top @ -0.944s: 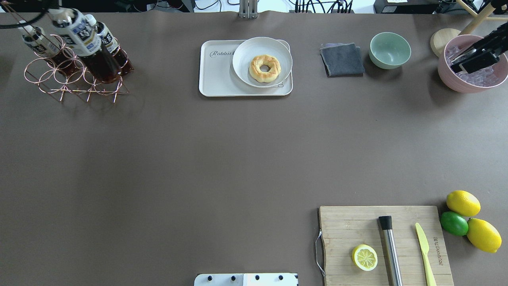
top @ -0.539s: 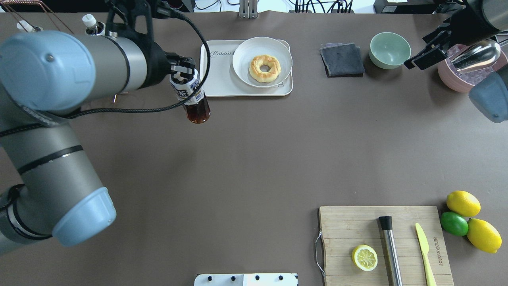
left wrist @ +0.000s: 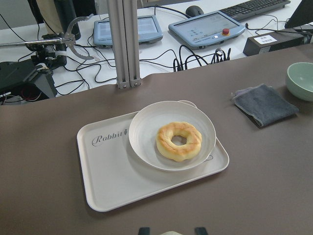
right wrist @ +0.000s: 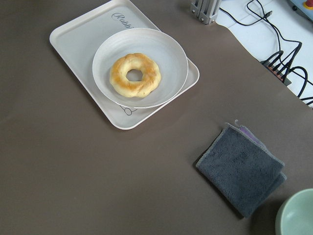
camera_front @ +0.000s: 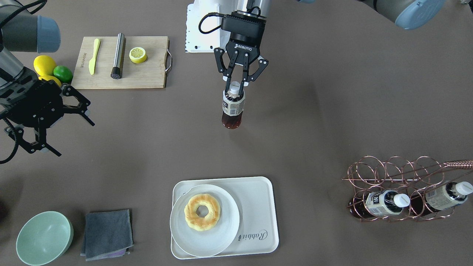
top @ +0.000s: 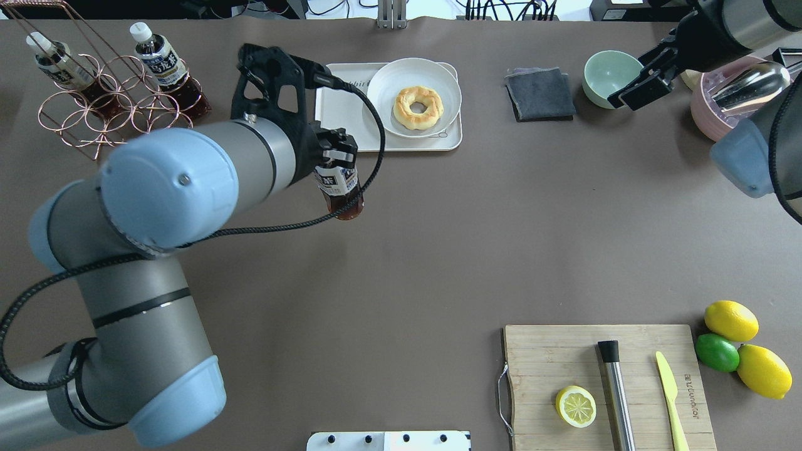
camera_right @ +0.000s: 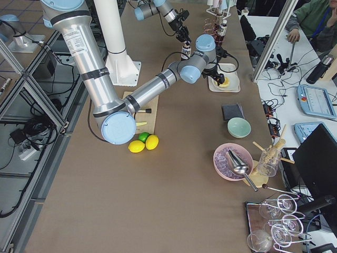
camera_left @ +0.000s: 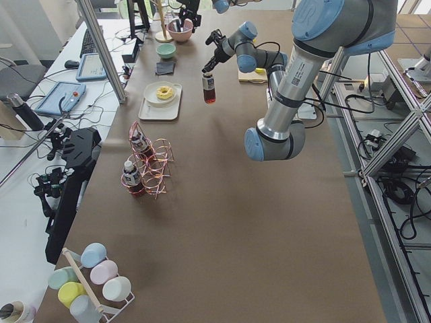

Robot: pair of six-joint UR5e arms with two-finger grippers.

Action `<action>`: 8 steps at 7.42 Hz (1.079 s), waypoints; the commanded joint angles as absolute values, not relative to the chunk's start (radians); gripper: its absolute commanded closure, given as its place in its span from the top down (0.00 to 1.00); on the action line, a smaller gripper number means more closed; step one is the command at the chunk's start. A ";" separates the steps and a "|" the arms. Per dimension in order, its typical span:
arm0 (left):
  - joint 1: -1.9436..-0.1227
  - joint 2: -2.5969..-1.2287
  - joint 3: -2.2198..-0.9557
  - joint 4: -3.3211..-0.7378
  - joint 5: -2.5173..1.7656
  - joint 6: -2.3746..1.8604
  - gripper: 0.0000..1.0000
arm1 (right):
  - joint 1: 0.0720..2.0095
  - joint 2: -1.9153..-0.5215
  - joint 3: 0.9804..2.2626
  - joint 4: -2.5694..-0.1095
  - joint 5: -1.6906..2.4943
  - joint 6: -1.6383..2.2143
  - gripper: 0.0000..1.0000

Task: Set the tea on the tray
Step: 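Carry the bottle to the table center, set it upright, open left gripper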

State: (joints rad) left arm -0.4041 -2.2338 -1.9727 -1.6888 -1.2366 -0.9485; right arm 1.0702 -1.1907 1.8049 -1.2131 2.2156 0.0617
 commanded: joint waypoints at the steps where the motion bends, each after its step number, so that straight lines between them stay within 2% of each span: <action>1: -0.367 -2.269 -1.892 -1.697 -1.180 -0.977 0.00 | 1.042 -1.187 1.801 -1.184 2.189 0.080 1.00; 6: -0.347 -2.264 -1.864 -1.753 -1.180 -0.986 0.00 | 1.037 -1.186 1.801 -1.183 2.183 0.080 1.00; 7: -0.345 -2.264 -1.865 -1.752 -1.180 -0.982 0.07 | 1.035 -1.186 1.801 -1.183 2.183 0.080 1.00; 8: -0.347 -2.264 -1.867 -1.752 -1.180 -0.980 0.57 | 1.035 -1.186 1.801 -1.183 2.183 0.080 1.00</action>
